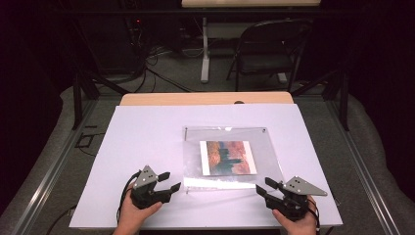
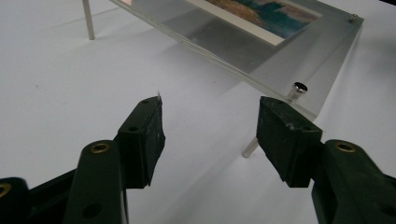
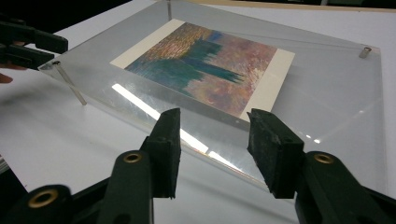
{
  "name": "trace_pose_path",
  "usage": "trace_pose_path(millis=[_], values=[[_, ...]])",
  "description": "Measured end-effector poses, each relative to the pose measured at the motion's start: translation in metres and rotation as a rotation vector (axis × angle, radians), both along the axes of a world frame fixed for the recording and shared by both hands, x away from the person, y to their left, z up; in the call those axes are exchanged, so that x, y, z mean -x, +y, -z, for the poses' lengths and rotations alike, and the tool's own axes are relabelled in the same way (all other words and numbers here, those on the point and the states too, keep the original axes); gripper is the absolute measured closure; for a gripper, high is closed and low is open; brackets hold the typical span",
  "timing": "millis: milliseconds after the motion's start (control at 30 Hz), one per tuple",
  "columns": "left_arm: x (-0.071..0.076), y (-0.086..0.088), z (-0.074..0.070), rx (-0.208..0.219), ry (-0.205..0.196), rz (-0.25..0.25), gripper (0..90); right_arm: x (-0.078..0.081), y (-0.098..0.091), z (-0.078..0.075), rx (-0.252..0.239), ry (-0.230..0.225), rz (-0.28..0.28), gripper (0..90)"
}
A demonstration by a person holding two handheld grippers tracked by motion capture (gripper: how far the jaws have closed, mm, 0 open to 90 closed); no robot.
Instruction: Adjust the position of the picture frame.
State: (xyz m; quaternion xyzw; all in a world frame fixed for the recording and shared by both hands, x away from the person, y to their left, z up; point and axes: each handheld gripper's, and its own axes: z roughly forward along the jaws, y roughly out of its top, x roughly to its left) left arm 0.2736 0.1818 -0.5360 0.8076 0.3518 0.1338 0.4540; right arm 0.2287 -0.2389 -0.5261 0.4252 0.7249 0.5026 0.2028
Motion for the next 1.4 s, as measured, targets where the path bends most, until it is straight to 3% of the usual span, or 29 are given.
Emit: trace_pose_path(millis=[133,200,333,367,433,533,567,633,800,967,1133,1167,1233,1400], values=[[0.003,-0.005,0.000,0.006,0.005,0.026,43.6,0.002,-0.002,0.000,-0.001,0.001,0.006,56.2],[0.004,-0.008,0.000,-0.016,0.004,0.034,47.2,0.004,-0.003,-0.002,-0.007,-0.004,0.008,56.6],[0.003,-0.008,0.001,0.017,0.035,0.036,52.9,0.005,-0.004,-0.001,-0.014,-0.004,0.006,57.3],[0.005,-0.008,0.003,-0.006,0.050,0.056,52.9,0.004,-0.005,-0.001,-0.020,-0.001,0.007,57.3],[0.006,-0.009,0.004,-0.008,0.056,0.068,52.8,0.003,-0.005,-0.001,-0.027,0.000,0.003,57.3],[0.007,-0.011,0.004,-0.021,0.047,0.082,55.3,0.003,-0.005,-0.001,-0.033,0.000,-0.001,57.9],[0.006,-0.015,0.006,-0.051,0.052,0.097,56.7,0.003,-0.005,-0.001,-0.034,0.001,-0.002,58.1],[0.006,-0.018,0.007,-0.061,0.055,0.096,58.1,0.003,-0.005,-0.001,-0.033,-0.001,-0.004,58.0],[0.003,-0.024,0.009,-0.051,0.075,0.106,61.7,0.003,-0.005,0.000,-0.039,0.002,-0.004,58.2],[-0.001,-0.033,0.013,-0.071,0.095,0.120,68.0,0.002,-0.005,0.001,-0.057,0.041,-0.029,64.7],[-0.005,-0.036,0.016,-0.050,0.112,0.119,70.7,0.000,-0.002,0.002,-0.038,0.070,-0.066,70.6],[-0.006,-0.037,0.017,-0.046,0.117,0.120,71.2,0.000,0.002,0.003,-0.009,0.086,-0.084,71.8],[-0.008,-0.038,0.019,-0.039,0.125,0.126,72.3,-0.001,0.007,0.005,0.004,0.097,-0.097,71.8],[-0.009,-0.044,0.023,-0.052,0.127,0.129,76.0,0.000,0.017,0.007,-0.005,0.142,-0.109,75.1]])
